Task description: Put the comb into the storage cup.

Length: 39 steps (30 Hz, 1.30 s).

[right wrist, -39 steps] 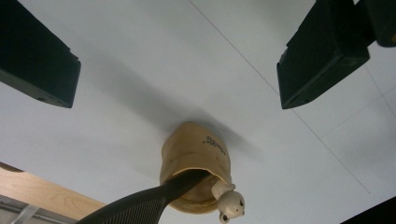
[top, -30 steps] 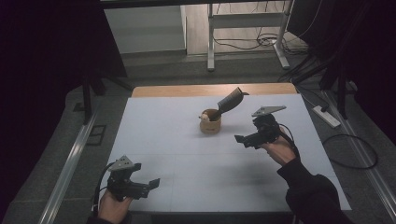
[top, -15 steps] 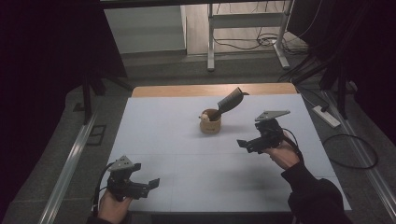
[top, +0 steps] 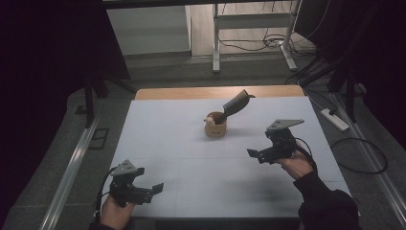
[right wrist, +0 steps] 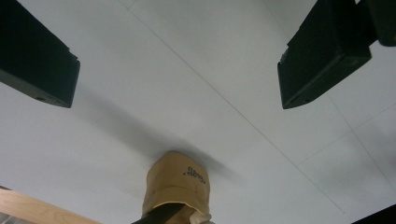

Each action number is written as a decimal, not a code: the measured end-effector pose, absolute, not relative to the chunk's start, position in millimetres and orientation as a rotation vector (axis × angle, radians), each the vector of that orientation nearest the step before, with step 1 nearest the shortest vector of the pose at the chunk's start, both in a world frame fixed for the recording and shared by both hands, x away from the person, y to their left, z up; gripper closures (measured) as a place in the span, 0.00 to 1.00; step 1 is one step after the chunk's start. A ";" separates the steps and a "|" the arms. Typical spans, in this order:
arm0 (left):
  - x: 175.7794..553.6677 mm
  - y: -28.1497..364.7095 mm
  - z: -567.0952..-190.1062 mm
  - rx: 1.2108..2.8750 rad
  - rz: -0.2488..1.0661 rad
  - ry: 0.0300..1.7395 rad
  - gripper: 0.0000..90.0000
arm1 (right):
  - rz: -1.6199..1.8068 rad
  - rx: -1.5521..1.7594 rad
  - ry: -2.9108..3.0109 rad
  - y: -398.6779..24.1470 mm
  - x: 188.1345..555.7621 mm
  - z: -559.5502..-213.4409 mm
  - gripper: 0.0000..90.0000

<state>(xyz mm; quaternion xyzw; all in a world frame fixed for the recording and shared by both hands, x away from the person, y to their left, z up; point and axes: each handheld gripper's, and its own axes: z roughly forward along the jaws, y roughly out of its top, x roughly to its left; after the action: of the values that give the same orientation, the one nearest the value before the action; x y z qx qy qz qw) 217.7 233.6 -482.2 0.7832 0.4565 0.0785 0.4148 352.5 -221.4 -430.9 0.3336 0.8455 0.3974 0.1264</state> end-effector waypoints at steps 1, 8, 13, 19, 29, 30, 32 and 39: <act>217.6 233.7 -482.2 1.968 0.197 1.148 0.00 | 1.155 0.970 2.463 -222.3 351.5 -431.0 0.00; 217.1 234.1 -482.3 1.963 0.200 1.156 0.01 | 1.147 0.963 2.456 -229.1 343.7 -431.9 0.00; 217.0 234.1 -482.3 1.962 0.199 1.157 0.01 | 1.141 0.971 2.455 -235.2 338.3 -432.9 0.00; 217.0 234.2 -482.3 1.962 0.199 1.156 0.01 | 1.147 0.981 2.452 -245.0 331.3 -433.7 0.00; 217.0 234.2 -482.2 1.961 0.200 1.156 0.01 | 1.131 0.996 2.443 -261.2 320.5 -436.2 0.00; 217.1 234.2 -482.2 1.961 0.200 1.156 0.01 | 1.131 1.000 2.441 -262.8 319.2 -436.2 0.00; 217.1 234.1 -482.2 1.962 0.200 1.156 0.01 | 1.130 1.009 2.435 -266.4 316.6 -436.3 0.00; 217.0 234.1 -482.1 1.958 0.199 1.157 0.01 | 1.131 1.040 2.407 -278.9 307.2 -436.8 0.00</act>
<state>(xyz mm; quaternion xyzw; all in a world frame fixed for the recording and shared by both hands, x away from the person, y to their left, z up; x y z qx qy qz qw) 217.0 234.1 -482.1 0.7798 0.4609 0.0792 0.4162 307.2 -278.9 -436.8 0.3606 0.8343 0.3919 0.1424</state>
